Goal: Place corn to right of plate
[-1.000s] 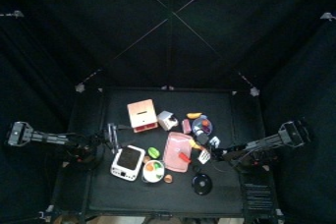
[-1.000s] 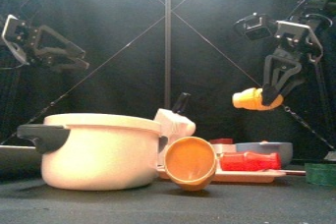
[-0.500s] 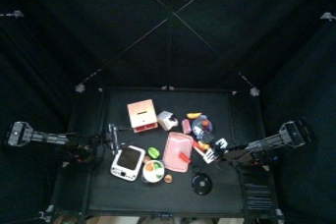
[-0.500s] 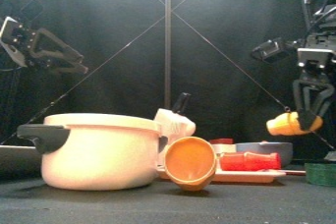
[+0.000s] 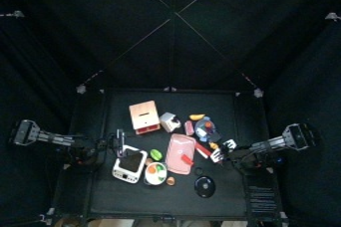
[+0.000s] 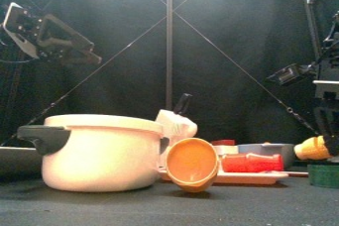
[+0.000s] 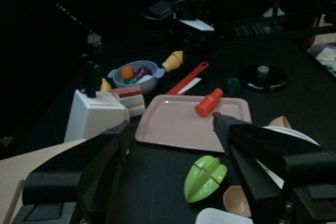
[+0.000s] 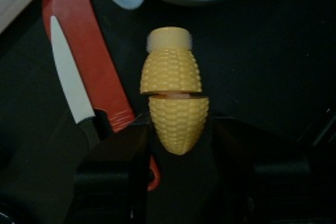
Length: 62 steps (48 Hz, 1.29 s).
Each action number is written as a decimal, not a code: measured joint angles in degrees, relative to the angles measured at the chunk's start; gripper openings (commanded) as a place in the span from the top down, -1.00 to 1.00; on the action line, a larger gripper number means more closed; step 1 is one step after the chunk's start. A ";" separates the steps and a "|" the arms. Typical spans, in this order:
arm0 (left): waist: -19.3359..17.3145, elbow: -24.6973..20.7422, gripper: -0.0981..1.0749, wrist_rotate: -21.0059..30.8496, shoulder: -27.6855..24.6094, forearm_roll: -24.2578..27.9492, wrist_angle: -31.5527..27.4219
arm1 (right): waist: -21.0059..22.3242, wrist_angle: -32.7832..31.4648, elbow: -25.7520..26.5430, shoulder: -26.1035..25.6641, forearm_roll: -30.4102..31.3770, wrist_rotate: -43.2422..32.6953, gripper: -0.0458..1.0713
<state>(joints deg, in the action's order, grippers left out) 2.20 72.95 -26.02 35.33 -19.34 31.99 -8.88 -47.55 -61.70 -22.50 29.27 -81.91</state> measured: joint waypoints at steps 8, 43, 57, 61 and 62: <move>0.00 0.00 -0.86 0.18 -2.02 -1.93 -0.09 | 0.18 2.46 -0.97 0.70 -0.70 0.00 -0.35; 2.29 0.09 -0.86 -0.09 -2.02 -3.25 0.00 | 0.18 4.57 0.70 6.42 -2.90 0.18 -0.81; 2.29 0.09 -0.86 0.00 -1.93 -3.25 0.00 | 0.09 3.69 3.08 5.63 -2.72 0.35 -0.82; 2.29 0.09 -0.86 0.00 -1.93 -3.25 0.09 | 0.09 2.81 3.60 5.10 -2.64 0.44 -0.82; 2.29 0.09 -0.86 0.00 -1.93 -3.25 0.00 | 0.09 2.46 3.69 4.92 -2.55 0.53 -0.82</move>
<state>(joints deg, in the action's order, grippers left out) 4.48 73.04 -26.02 33.40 -22.59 31.99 -8.79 -45.09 -58.01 -17.58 26.72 -81.39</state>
